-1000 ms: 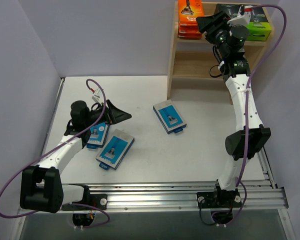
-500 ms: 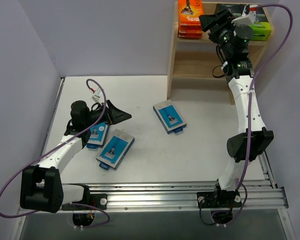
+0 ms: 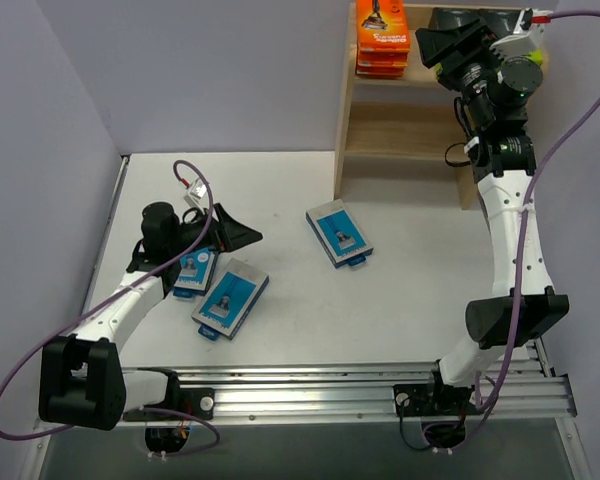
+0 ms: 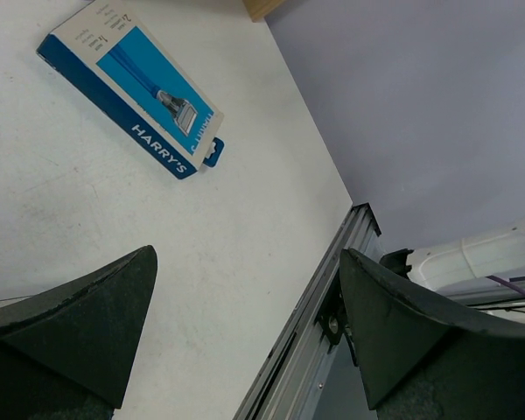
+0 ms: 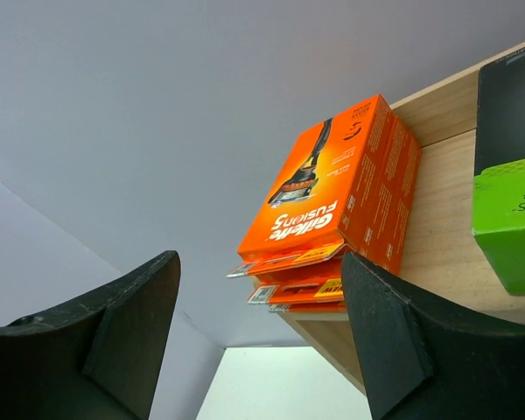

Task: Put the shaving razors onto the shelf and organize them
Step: Place the shaving razor onto shelf, then grab a shaving razor with the right arm

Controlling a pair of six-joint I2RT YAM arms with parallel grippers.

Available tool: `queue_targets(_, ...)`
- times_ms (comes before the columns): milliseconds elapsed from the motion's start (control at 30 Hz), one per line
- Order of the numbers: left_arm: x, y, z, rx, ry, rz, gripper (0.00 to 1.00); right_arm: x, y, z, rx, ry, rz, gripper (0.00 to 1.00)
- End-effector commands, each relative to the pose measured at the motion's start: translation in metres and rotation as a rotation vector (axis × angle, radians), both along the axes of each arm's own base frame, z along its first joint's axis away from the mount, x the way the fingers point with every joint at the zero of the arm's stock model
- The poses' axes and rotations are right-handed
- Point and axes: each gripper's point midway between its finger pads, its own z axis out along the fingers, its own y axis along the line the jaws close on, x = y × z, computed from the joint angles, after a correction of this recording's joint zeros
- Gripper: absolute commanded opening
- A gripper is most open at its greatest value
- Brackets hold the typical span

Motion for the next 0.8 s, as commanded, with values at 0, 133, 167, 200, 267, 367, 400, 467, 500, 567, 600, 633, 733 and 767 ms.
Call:
queue_targets(0,0.003,0.004,0.028,0.035,-0.124,0.016,0.94,-0.048,-0.001,0.043,-0.043,-0.137,0.021,0.70)
queue_targets(133,0.002,0.014,0.034,0.096,-0.156,0.079,0.94,-0.080,0.001,0.033,-0.082,-0.121,0.033,0.70)
queue_targets(167,0.004,0.018,0.035,0.115,-0.164,0.110,0.94,-0.087,0.004,0.028,-0.097,-0.115,0.049,0.70)
queue_targets(200,0.003,0.020,0.042,0.132,-0.203,0.121,0.94,-0.092,0.005,0.020,-0.108,-0.107,0.056,0.70)
queue_targets(267,0.004,0.024,0.041,0.160,-0.203,0.154,0.94,-0.112,0.006,0.001,-0.130,-0.091,0.057,0.70)
queue_targets(367,0.004,0.031,0.044,0.220,-0.241,0.197,0.94,-0.140,0.008,-0.023,-0.139,-0.069,0.072,0.70)
queue_targets(400,0.004,0.031,0.046,0.230,-0.257,0.201,0.94,-0.147,0.012,-0.031,-0.147,-0.059,0.099,0.69)
queue_targets(467,-0.003,0.028,0.047,0.259,-0.268,0.189,0.94,-0.163,0.019,-0.054,-0.165,-0.020,0.136,0.66)
queue_targets(500,-0.008,0.022,0.051,0.282,-0.312,0.179,0.94,-0.170,0.025,-0.064,-0.177,-0.006,0.170,0.65)
queue_targets(567,-0.016,0.016,0.051,0.343,-0.354,0.162,0.98,-0.184,0.030,-0.094,-0.196,0.041,0.200,0.61)
queue_targets(600,-0.027,0.004,0.054,0.359,-0.384,0.126,0.98,-0.196,0.031,-0.098,-0.208,0.037,0.204,0.60)
queue_targets(633,-0.029,0.005,0.049,0.409,-0.377,0.150,0.99,-0.199,0.032,-0.109,-0.214,0.056,0.208,0.60)
queue_targets(733,-0.043,-0.005,0.050,0.481,-0.435,0.141,1.00,-0.214,0.030,-0.145,-0.252,0.112,0.209,0.61)
queue_targets(767,-0.047,-0.006,0.051,0.495,-0.456,0.143,0.98,-0.218,0.030,-0.156,-0.264,0.137,0.213,0.62)
